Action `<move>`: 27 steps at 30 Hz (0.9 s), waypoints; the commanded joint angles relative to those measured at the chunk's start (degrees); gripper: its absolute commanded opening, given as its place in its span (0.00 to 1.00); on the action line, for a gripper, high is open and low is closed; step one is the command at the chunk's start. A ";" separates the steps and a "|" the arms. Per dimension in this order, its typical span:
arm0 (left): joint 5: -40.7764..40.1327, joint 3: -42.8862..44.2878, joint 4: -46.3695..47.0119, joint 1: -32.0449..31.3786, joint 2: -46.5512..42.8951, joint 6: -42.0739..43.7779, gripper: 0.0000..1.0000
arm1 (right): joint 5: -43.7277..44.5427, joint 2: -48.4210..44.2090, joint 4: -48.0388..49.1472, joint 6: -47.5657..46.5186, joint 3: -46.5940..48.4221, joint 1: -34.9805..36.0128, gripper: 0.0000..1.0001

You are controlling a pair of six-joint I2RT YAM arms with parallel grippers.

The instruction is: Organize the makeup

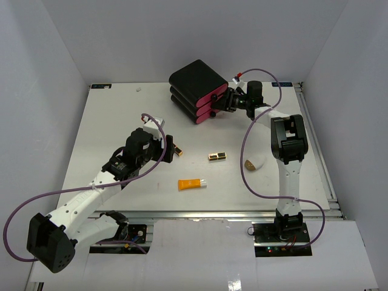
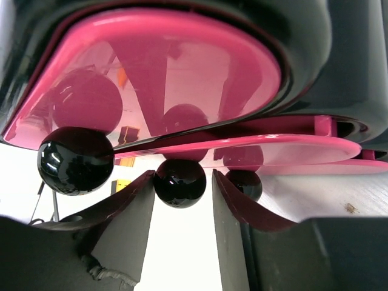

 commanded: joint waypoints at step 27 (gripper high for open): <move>4.42 -0.11 1.85 0.39 -1.13 -1.47 0.98 | -2.43 -18.49 3.01 -8.03 -25.08 -4.41 0.47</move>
